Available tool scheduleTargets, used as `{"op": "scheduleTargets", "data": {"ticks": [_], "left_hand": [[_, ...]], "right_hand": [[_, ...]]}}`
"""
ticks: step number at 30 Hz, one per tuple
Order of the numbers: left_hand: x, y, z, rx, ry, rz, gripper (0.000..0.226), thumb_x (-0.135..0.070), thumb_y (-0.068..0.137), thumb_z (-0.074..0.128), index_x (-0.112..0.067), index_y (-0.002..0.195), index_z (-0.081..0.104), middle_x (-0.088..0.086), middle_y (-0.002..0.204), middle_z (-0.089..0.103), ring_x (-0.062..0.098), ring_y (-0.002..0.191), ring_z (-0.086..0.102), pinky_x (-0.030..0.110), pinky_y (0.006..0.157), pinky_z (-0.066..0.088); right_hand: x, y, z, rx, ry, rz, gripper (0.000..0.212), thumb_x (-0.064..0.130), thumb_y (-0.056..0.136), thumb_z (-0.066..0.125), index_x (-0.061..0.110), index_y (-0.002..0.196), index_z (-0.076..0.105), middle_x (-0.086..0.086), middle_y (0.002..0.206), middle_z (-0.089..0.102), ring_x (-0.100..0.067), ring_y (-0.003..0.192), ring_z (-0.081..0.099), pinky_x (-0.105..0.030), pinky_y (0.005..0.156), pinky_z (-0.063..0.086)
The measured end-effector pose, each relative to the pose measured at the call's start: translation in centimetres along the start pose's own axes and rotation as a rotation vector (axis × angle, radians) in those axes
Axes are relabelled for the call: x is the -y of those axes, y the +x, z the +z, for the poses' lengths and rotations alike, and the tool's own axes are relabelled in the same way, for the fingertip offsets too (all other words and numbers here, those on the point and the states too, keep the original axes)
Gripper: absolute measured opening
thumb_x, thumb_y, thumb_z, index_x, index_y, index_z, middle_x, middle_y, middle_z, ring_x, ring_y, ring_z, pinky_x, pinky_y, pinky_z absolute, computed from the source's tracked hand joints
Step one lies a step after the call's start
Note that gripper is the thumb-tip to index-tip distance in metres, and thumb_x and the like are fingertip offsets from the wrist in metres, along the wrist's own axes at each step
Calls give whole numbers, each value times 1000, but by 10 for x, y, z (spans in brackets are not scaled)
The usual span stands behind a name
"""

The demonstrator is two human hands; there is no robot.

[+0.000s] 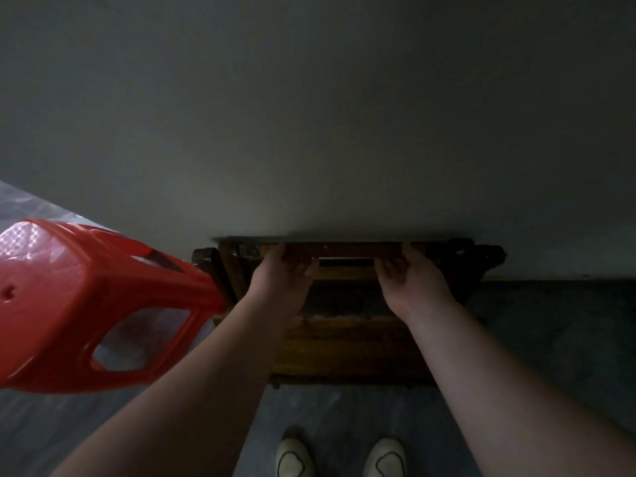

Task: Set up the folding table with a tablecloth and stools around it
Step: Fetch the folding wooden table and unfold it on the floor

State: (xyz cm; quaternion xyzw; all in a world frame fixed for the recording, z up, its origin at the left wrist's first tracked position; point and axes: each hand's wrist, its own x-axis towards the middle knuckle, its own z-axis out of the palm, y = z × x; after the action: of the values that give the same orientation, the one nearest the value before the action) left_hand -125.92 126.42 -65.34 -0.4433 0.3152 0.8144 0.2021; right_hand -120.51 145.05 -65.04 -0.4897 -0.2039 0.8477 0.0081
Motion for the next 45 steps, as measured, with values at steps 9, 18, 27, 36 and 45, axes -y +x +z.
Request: {"op": "scheduleTargets", "data": {"ticks": [9, 18, 27, 36, 45], "left_hand": [[18, -68, -52, -46, -116, -142, 45, -26, 100, 55, -10, 142, 47, 17, 139, 55, 39, 123, 55, 53, 88, 49], [53, -176, -120, -159, -142, -223, 34, -31, 103, 47, -3, 122, 54, 13, 125, 62, 32, 121, 58, 47, 110, 40], [91, -205, -159, -294, -417, -182, 14, -27, 102, 51, -14, 105, 54, 2, 69, 50, 14, 69, 50, 27, 92, 47], [76, -286, -179, -324, -417, -92, 16, -28, 103, 49, -13, 97, 52, 2, 72, 47, 16, 72, 47, 35, 88, 47], [54, -435, -226, -373, -658, 25, 31, -30, 106, 42, -10, 83, 47, 6, 80, 46, 17, 74, 48, 39, 74, 48]], "right_hand": [[-12, -93, -30, -164, 57, 87, 50, 22, 97, 60, 12, 143, 43, -14, 151, 40, -29, 142, 36, -46, 113, 37], [-55, -180, -86, -355, 98, 90, 35, 21, 95, 64, 7, 126, 56, -15, 120, 62, -28, 108, 64, -43, 91, 53], [-78, -214, -124, -477, 112, 168, 23, 30, 101, 54, 8, 107, 58, -6, 105, 58, -20, 95, 61, -39, 89, 49], [-74, -291, -103, -436, -53, 225, 26, 32, 100, 56, 10, 112, 58, -6, 108, 58, -20, 97, 61, -36, 87, 50], [-103, -402, -65, -290, -349, 322, 22, 32, 101, 53, 15, 88, 51, -3, 88, 52, -17, 81, 55, -34, 98, 48]]}}
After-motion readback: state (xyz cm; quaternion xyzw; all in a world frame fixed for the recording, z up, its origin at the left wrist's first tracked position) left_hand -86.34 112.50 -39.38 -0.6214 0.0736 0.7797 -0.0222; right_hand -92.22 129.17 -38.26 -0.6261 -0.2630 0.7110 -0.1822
